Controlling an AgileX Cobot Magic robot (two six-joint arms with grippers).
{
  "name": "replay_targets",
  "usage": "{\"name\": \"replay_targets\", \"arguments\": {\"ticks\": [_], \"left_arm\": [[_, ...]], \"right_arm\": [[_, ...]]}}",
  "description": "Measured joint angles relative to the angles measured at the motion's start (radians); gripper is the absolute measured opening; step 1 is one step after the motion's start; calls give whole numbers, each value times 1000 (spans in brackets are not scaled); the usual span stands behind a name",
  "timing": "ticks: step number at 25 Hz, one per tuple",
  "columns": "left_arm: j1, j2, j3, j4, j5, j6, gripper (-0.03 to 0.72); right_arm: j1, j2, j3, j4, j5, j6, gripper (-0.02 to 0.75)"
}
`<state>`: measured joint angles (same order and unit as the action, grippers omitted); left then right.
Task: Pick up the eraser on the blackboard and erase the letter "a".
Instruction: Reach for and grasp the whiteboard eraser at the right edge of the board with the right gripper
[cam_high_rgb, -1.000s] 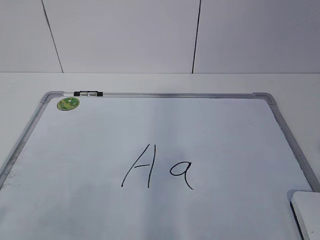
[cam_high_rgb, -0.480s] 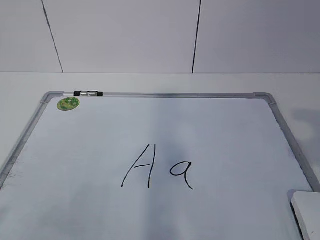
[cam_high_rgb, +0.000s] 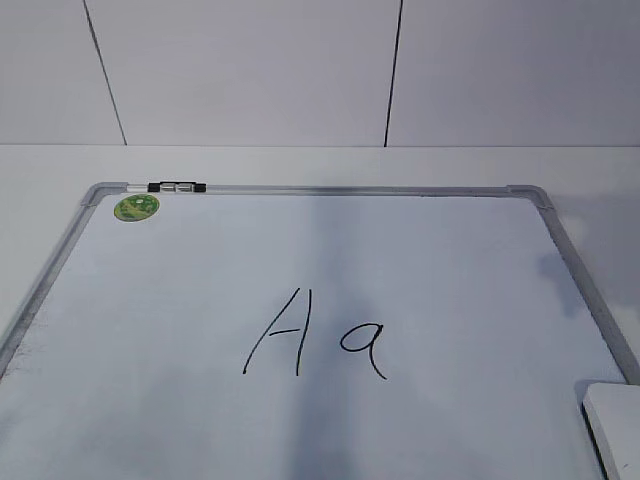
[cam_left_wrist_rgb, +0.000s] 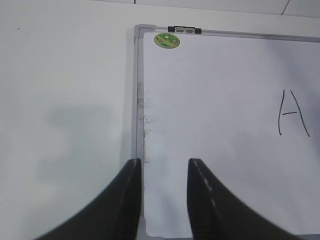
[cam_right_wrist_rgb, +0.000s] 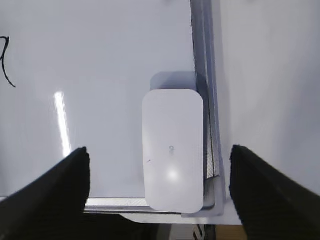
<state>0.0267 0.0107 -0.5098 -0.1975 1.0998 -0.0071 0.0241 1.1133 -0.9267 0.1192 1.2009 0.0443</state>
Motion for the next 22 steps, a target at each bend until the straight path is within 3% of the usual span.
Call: {"name": "replay_targets", "arguments": {"ticks": [11, 22], "left_arm": [[0, 0, 0, 0, 0, 0, 239], [0, 0, 0, 0, 0, 0, 239]], "right_arm": [[4, 83, -16, 16, 21, 12, 668], [161, 83, 22, -90, 22, 7, 668]]}}
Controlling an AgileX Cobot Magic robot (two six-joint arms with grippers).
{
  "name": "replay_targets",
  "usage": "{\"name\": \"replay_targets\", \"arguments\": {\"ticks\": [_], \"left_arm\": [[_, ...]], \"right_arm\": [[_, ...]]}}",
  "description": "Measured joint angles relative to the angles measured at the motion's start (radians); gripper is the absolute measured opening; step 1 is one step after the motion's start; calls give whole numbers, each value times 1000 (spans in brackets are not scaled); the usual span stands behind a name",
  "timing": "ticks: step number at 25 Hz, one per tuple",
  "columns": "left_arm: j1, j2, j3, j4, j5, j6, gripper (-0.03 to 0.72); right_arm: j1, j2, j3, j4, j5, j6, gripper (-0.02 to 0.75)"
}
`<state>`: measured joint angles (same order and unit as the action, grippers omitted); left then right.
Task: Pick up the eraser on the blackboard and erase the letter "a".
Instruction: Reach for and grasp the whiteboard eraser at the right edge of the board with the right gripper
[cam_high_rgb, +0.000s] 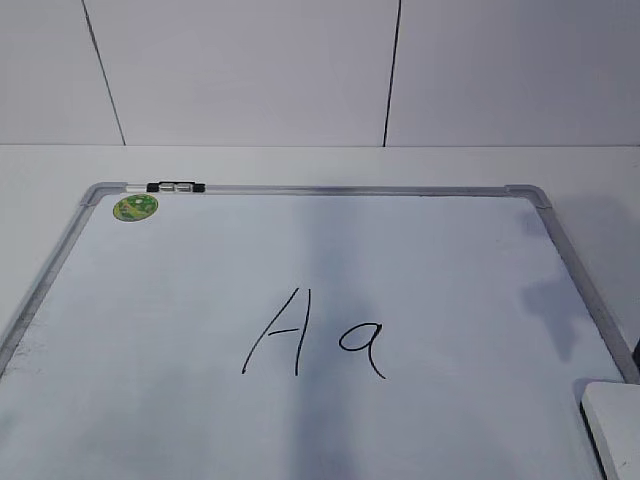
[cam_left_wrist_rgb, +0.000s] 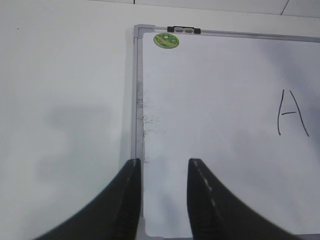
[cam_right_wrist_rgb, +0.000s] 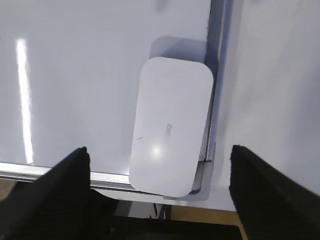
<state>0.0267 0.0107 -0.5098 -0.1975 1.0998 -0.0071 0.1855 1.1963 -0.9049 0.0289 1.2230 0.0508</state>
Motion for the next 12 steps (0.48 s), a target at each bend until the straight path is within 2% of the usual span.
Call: {"name": "replay_targets", "arguments": {"ticks": [12], "left_arm": [[0, 0, 0, 0, 0, 0, 239]], "right_arm": [[14, 0, 142, -4, 0, 20, 668]]}}
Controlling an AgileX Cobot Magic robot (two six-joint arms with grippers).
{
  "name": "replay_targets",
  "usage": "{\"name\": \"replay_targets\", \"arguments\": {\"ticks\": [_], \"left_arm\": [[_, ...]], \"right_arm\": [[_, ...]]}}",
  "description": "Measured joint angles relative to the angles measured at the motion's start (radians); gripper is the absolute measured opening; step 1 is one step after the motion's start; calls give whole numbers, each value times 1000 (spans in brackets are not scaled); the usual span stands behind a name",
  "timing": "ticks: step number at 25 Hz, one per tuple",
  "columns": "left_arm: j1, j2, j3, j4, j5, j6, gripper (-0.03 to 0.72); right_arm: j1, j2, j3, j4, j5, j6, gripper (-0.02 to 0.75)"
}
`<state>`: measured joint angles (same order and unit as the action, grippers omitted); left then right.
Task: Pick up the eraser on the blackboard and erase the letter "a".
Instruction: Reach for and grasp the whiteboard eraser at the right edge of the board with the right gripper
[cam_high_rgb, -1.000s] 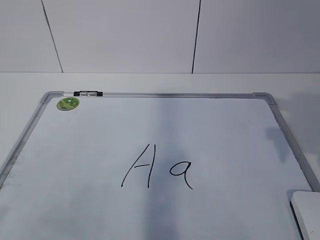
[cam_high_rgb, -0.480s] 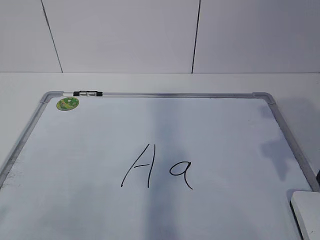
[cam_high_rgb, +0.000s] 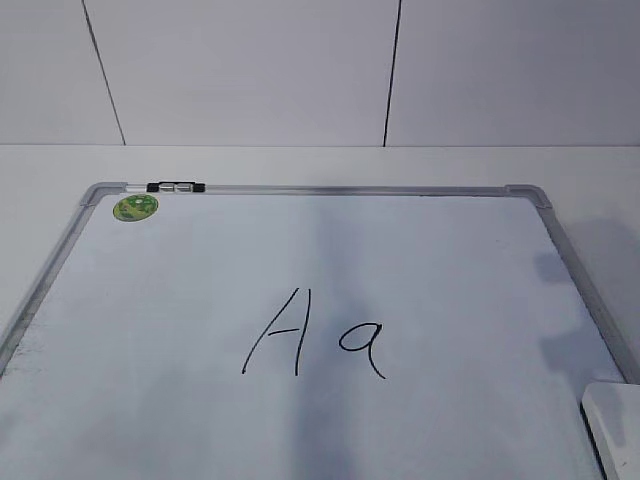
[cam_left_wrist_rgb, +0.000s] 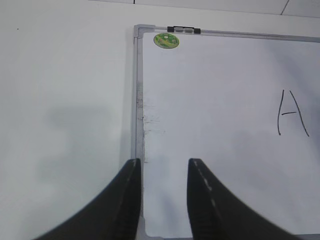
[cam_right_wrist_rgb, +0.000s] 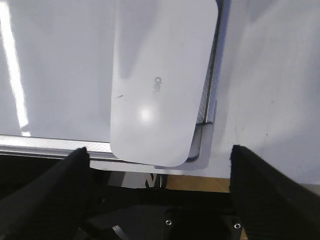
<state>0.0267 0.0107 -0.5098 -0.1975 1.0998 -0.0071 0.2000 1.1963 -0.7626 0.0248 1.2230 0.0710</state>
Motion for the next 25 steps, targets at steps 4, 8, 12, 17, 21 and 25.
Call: {"name": "replay_targets", "arguments": {"ticks": [4, 8, 12, 17, 21, 25], "left_arm": [[0, 0, 0, 0, 0, 0, 239], [0, 0, 0, 0, 0, 0, 239], [0, 0, 0, 0, 0, 0, 239], [0, 0, 0, 0, 0, 0, 239], [0, 0, 0, 0, 0, 0, 239], [0, 0, 0, 0, 0, 0, 239]], "right_arm": [[0, 0, 9, 13, 0, 6, 668], [0, 1, 9, 43, -2, 46, 668], [0, 17, 13, 49, -9, 72, 668], [0, 21, 17, 49, -38, 87, 668], [0, 41, 34, 49, -61, 87, 668], [0, 67, 69, 49, -95, 90, 668]]}}
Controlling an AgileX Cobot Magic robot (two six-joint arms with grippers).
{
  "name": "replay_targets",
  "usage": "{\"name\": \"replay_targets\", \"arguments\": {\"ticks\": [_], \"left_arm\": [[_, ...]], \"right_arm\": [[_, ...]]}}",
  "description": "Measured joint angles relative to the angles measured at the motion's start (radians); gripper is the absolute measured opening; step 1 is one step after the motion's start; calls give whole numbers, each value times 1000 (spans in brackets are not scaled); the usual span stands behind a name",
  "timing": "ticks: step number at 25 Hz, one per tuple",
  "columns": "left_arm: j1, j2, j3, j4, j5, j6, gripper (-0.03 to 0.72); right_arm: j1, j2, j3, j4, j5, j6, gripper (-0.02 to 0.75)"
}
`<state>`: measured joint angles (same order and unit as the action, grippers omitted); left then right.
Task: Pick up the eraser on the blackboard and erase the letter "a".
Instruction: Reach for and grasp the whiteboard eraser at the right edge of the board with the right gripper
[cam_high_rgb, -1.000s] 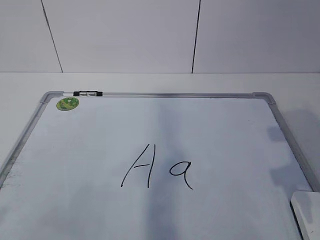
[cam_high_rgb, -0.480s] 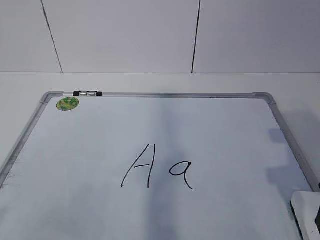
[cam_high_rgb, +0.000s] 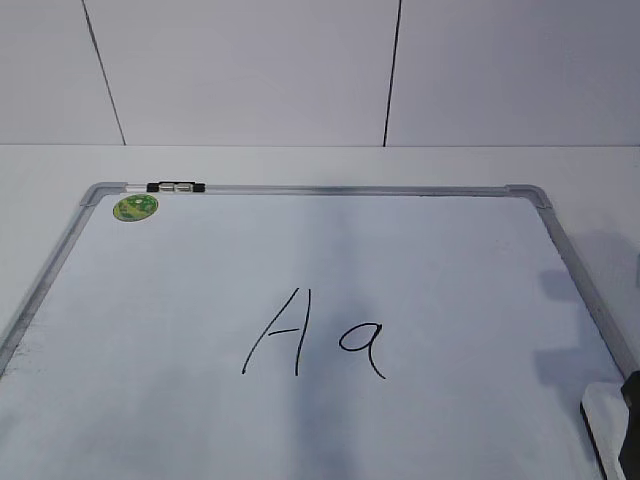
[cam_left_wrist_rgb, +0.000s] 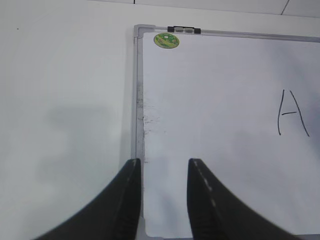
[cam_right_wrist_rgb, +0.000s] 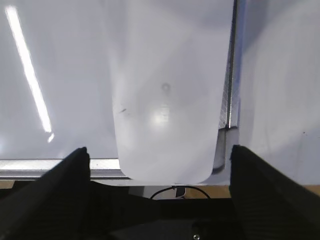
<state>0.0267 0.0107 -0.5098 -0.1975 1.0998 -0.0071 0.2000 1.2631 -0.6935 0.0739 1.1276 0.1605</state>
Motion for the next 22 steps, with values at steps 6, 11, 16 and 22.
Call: {"name": "replay_targets", "arguments": {"ticks": [6, 11, 16, 22], "left_arm": [[0, 0, 0, 0, 0, 0, 239], [0, 0, 0, 0, 0, 0, 239], [0, 0, 0, 0, 0, 0, 239], [0, 0, 0, 0, 0, 0, 239]], "right_arm": [[0, 4, 17, 0, -55, 2, 668], [0, 30, 18, 0, -81, 8, 668], [0, 54, 18, -4, -113, 10, 667], [0, 92, 18, -10, -131, 14, 667]]}}
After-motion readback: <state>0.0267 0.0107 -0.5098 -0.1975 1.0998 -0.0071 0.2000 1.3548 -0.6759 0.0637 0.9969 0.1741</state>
